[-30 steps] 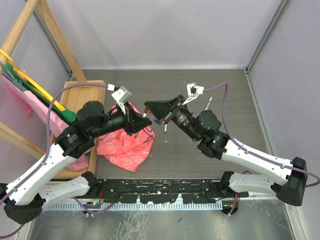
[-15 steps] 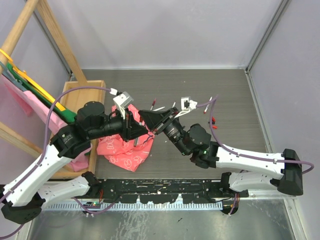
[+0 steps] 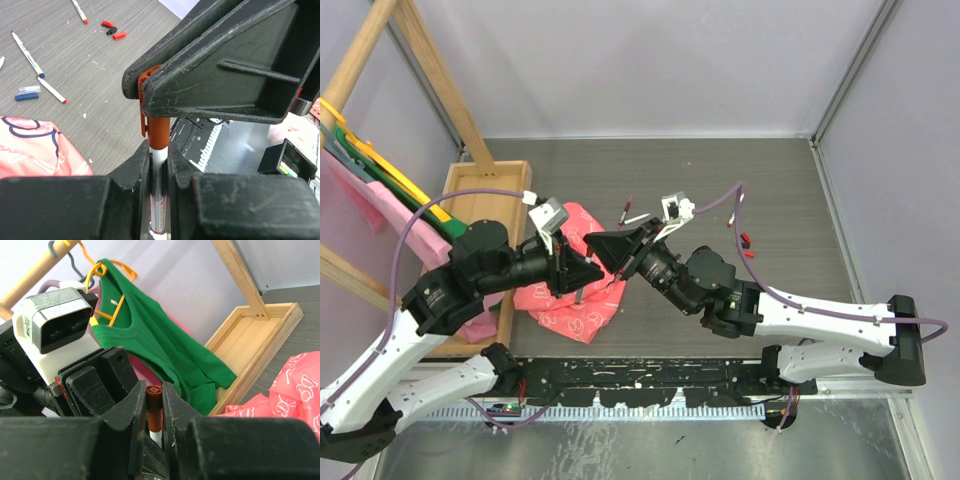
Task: Insert the pens into the pen caps
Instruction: Press the pen cap onto the pen.
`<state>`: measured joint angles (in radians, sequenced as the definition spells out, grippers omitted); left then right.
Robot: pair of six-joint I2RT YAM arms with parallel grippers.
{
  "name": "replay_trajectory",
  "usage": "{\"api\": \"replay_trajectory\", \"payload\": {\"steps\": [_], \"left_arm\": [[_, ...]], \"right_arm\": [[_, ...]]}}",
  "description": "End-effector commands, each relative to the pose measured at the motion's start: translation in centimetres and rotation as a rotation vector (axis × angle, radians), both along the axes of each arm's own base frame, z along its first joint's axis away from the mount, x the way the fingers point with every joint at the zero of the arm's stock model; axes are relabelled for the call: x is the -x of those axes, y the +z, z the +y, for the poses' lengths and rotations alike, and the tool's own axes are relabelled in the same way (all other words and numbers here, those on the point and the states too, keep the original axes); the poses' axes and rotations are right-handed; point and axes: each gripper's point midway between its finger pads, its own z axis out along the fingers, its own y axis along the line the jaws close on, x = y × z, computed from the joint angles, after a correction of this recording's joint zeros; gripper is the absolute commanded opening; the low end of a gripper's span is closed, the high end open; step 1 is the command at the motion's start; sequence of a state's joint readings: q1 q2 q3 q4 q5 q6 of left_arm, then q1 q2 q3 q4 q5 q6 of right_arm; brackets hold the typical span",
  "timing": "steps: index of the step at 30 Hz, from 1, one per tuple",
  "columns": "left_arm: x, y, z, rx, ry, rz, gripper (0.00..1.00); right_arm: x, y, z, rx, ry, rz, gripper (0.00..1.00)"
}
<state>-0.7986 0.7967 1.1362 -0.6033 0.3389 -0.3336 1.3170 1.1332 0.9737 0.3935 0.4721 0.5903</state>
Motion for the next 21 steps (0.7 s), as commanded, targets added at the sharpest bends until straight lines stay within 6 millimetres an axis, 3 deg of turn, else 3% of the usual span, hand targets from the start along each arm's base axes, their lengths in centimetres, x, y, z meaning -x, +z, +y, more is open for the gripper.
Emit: {"api": "replay_trajectory", "payload": {"steps": [1, 7, 12, 17, 21], "left_arm": [[-2.1, 9.2, 1.3, 0.255, 0.117, -0.314, 0.0], [-0.9, 6.8, 2.1, 0.181, 0.092, -0.276, 0.0], [-0.5, 5.2, 2.8, 0.127, 0.094, -0.247, 0.0], [-0.4, 3.4, 3.0, 0.079, 0.096, -0.203, 0.0], [-0.6, 1.9, 3.1, 0.045, 0.112, -0.161, 0.0]], "right_arm": [[4.8, -6.4, 2.7, 0.303, 0.236, -0.004, 0.0], [4.3, -3.0, 3.3, 0.275, 0.217, -0.066, 0.03], [3.9, -0.7, 2.9, 0.249, 0.186, -0.114, 0.2], [3.2, 1.5, 0.8, 0.209, 0.123, -0.171, 0.34], [2.6, 2.3, -2.2, 0.176, 0.05, -0.191, 0.4]]}}
